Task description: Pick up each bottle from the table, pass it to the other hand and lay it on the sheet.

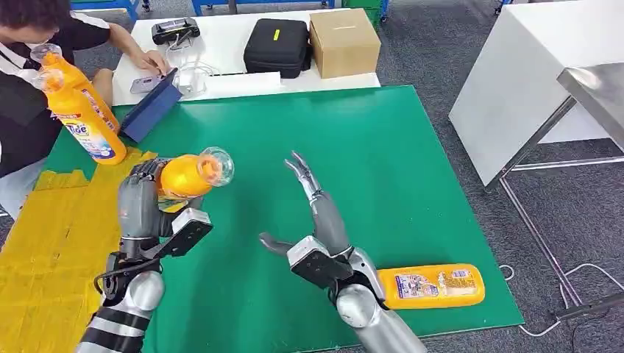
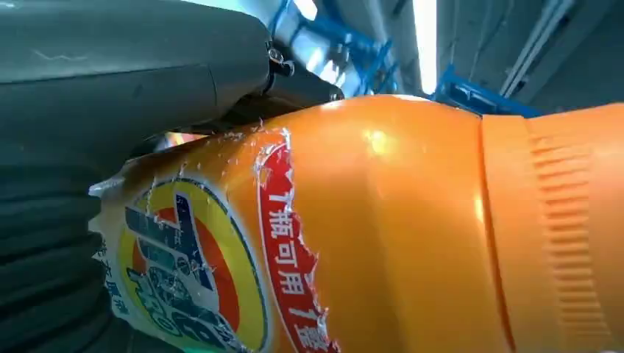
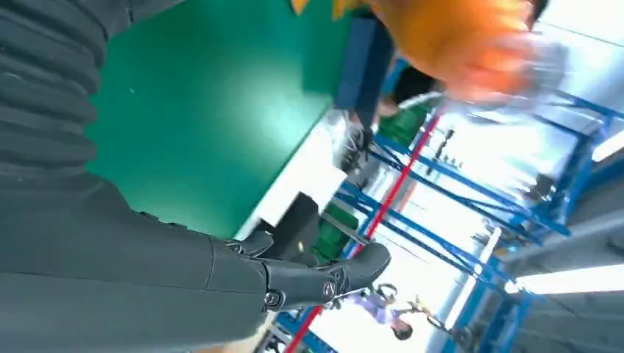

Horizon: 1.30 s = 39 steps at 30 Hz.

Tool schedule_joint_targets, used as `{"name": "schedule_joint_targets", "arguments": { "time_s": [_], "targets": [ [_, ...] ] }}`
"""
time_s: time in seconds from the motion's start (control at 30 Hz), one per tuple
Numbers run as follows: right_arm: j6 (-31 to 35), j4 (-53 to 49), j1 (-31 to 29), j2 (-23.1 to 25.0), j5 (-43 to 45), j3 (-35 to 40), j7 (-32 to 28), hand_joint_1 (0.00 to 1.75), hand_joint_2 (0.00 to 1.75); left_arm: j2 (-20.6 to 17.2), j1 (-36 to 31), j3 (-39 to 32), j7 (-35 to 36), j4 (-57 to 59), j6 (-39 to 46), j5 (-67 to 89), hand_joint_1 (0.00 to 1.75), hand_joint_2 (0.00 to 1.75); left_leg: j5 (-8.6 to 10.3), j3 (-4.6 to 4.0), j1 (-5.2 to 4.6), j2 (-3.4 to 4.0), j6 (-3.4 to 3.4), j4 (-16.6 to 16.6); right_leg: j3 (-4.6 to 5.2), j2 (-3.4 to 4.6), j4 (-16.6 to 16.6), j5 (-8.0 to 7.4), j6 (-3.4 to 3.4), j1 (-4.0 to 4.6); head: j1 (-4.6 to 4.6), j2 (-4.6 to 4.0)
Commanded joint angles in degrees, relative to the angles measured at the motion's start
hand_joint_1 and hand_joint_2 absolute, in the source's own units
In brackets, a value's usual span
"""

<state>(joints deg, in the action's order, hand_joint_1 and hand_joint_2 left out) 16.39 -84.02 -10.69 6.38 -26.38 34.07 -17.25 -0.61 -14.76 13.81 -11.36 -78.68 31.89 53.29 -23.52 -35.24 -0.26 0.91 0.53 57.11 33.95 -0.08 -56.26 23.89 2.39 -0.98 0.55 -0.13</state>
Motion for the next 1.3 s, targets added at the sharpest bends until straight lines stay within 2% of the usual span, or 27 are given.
{"name": "schedule_joint_targets", "arguments": {
  "time_s": [0.03,0.57,0.63,0.7,0.8,0.9,1.07,1.1,1.13,1.3],
  "targets": [
    [-0.48,-1.72,-0.57,-1.82,0.13,-1.07,-0.08,0.00,1.75,-1.60,-3.74,-1.34,0.60,7.34,0.54,1.14,1.75,1.75,-0.10,0.21,0.12,-0.16,-0.06,0.02,-0.28,-0.10,0.06,0.08,-0.10,0.11,0.00,0.00],
    [-0.48,-1.72,-0.57,-1.82,0.13,-1.07,-0.08,0.00,1.75,-1.60,-3.74,-1.34,0.60,7.34,0.54,1.14,1.75,1.75,-0.13,0.26,0.16,-0.18,-0.09,0.06,-0.34,-0.09,0.06,0.10,-0.14,0.15,0.00,0.00],
    [-0.52,-2.31,-0.65,-2.00,0.10,-1.07,-0.40,0.00,1.75,-3.07,-4.44,-1.47,6.55,9.57,1.46,12.31,1.75,1.75,-0.12,0.22,0.13,-0.14,-0.08,0.05,-0.29,-0.07,0.04,0.09,-0.12,0.13,-0.02,0.00],
    [-0.80,-4.07,-0.56,-2.43,0.21,-1.39,-0.44,0.00,1.75,-4.77,-5.92,-2.43,9.95,14.06,0.95,18.88,1.75,1.75,-0.10,0.24,0.12,-0.11,-0.08,0.01,-0.29,-0.04,0.06,0.08,-0.12,0.11,0.00,0.00],
    [-1.62,-6.13,0.01,-2.46,-0.12,-2.76,0.40,0.00,1.75,-6.54,-10.41,-4.16,17.06,24.68,-7.24,25.98,1.75,1.75,-0.11,0.30,0.14,-0.16,-0.10,0.02,-0.37,-0.08,0.05,0.09,-0.14,0.14,0.00,0.00],
    [-2.73,-6.94,0.10,-1.94,-0.37,-3.94,0.78,0.00,1.75,-7.46,-15.74,-5.83,19.12,37.56,-11.61,27.26,1.75,1.75,-0.08,0.32,0.18,-0.19,-0.13,0.02,-0.39,-0.10,0.06,0.07,-0.18,0.17,-0.02,0.00],
    [-3.29,-5.38,-1.05,-1.39,-0.25,-3.81,0.69,0.00,1.75,-8.92,-19.61,-9.05,20.31,50.03,-12.30,26.97,1.75,1.75,-0.06,0.26,0.15,-0.01,-0.09,0.00,-0.27,0.02,0.03,0.05,-0.12,0.14,0.00,0.00],
    [-3.78,-4.80,-1.44,-1.50,-0.02,-3.45,0.65,0.00,1.75,-9.98,-19.83,-8.77,25.02,51.82,-11.86,29.42,1.75,1.75,-0.03,0.17,0.10,0.05,-0.05,-0.01,-0.17,0.06,0.02,0.02,-0.08,0.09,0.00,0.00],
    [-3.71,-4.07,-1.83,-1.50,0.12,-3.19,0.57,0.00,1.75,-10.45,-20.35,-9.96,23.83,54.17,-10.13,28.85,1.75,1.75,-0.07,0.24,0.12,0.05,-0.06,0.00,-0.25,0.08,0.02,0.05,-0.11,0.12,0.00,0.00],
    [-3.49,-3.54,-2.09,-1.56,0.32,-2.92,0.40,0.00,1.75,-10.99,-20.98,-11.39,24.60,56.23,-8.74,29.46,1.75,1.75,-0.07,0.17,0.12,0.14,-0.06,0.01,-0.18,0.09,0.00,0.04,-0.09,0.10,0.00,0.00]
  ]
}}
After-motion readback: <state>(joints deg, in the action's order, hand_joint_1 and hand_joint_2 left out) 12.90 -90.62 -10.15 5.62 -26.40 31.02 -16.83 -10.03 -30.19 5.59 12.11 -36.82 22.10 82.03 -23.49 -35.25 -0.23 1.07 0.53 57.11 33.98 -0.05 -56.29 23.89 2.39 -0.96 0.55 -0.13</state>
